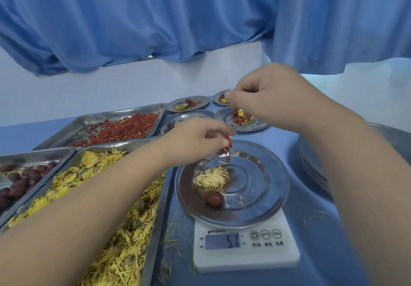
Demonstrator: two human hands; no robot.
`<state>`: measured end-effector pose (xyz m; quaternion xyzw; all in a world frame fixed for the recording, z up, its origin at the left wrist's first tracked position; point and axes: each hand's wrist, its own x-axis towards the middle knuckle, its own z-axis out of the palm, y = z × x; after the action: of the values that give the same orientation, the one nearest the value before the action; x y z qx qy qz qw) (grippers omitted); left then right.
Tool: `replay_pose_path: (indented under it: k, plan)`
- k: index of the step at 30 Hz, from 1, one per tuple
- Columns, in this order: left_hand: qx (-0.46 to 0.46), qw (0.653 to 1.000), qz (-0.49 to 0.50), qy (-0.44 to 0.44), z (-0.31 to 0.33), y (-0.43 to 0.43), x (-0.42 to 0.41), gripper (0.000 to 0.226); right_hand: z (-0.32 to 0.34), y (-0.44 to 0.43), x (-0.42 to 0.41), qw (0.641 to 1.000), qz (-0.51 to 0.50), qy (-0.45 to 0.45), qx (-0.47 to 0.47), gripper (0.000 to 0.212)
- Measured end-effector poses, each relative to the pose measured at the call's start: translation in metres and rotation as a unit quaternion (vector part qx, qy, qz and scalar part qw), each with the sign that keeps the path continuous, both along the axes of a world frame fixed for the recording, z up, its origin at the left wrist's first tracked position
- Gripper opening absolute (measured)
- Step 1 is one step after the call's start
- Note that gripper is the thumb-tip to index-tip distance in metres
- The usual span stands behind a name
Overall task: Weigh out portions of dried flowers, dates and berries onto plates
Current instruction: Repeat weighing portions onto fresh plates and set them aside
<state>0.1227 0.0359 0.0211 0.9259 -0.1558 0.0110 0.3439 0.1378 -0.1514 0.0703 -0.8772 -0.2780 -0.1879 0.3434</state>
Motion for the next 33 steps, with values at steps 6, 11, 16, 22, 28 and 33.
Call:
replay_pose_path:
  k: [6, 11, 16, 22, 28, 33]
  plan:
    - [-0.025, 0.999, 0.026, 0.019, 0.0, -0.003, -0.012, 0.017, 0.014, -0.016, -0.01, 1.0, -0.006, 0.025, -0.014, 0.031]
    - [-0.016, 0.997, 0.065, -0.037, -0.006, -0.009, -0.016, 0.029, 0.019, -0.03, -0.017, 0.999, -0.023, 0.039, -0.015, 0.029]
    - [-0.012, 0.992, 0.104, -0.076, -0.01, -0.013, -0.018, 0.023, 0.028, -0.054, -0.036, 0.999, -0.038, 0.037, 0.012, 0.026]
    - [0.01, 0.991, 0.103, -0.08, -0.008, -0.012, -0.021, 0.016, 0.001, -0.076, -0.059, 0.998, -0.041, 0.021, 0.031, 0.03]
    - [-0.005, 0.992, 0.111, -0.054, -0.012, -0.015, -0.025, 0.04, -0.069, -0.076, -0.068, 0.999, -0.023, 0.042, -0.003, 0.038]
    - [-0.031, 0.991, 0.125, -0.036, -0.011, -0.023, -0.03, 0.034, -0.083, -0.073, -0.065, 1.0, -0.021, -0.003, 0.01, 0.043]
